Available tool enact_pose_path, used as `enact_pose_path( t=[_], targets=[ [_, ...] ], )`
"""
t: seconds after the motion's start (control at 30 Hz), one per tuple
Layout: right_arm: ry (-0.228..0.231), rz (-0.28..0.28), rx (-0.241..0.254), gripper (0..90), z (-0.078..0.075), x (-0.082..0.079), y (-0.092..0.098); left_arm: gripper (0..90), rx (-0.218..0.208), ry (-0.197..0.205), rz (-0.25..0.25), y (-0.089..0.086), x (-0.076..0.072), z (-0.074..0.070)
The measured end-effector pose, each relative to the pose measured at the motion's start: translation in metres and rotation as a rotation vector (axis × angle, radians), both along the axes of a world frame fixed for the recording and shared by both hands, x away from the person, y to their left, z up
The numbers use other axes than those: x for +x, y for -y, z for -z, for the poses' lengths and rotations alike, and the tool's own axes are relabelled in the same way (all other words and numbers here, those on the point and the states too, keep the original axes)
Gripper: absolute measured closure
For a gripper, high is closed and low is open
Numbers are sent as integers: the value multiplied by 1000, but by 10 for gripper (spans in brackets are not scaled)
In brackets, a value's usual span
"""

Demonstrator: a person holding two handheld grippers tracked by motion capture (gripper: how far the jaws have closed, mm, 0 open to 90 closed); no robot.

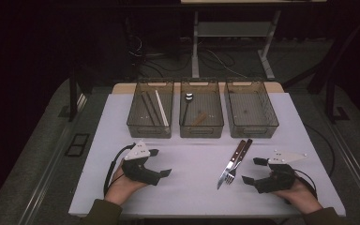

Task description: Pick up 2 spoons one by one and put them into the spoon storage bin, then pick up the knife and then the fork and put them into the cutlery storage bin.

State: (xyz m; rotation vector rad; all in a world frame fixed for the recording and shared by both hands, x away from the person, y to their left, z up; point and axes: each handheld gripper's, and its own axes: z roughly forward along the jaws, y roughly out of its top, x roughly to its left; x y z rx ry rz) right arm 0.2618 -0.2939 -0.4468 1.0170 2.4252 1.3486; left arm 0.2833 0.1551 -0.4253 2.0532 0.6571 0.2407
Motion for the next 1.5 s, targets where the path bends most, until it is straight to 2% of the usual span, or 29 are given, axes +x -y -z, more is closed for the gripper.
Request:
enact_pose_path(
  t=[0.17, 0.3, 0.4, 0.47, 0.57, 0.63, 0.8, 0.9, 1.13, 1.2, 1.5],
  targets=[
    [-4, 6, -2, 118, -1, 2, 2, 3, -18, -28, -35, -12, -4, 7],
    [-24, 3, -24, 118, -4, 5, 2, 0, -19, -22, -50, -16, -6, 8],
    [-18, 5, -36, 132, -11, 9, 4, 0, -26, -26, -53, -16, -4, 8],
    [-6, 25, -46, 188, -17, 13, 5, 0, -23, -28, -46, -14, -4, 9],
    [-18, 53, -37, 362, -25, 22, 8, 0, -9, -31, -37, -12, -4, 10],
    [-27, 60, -36, 435, -26, 29, 9, 0, -12, -32, -32, -11, -4, 10],
    [-51, 91, -63, 556, -26, 51, 5, 0, -7, -27, -23, -9, -4, 10],
    [-56, 93, -76, 660, -26, 64, -1, 0, -7, -25, -22, -8, -3, 10],
    [-32, 78, -134, 858, -25, 87, -16, 0, -15, -27, -18, -8, -4, 10],
    [-26, 78, -150, 897, -24, 93, -18, 0, -15, -27, -16, -8, -4, 10],
    [-46, 71, -188, 898, -13, 111, -30, 0, -24, -32, -16, -7, -3, 11]
  ],
)
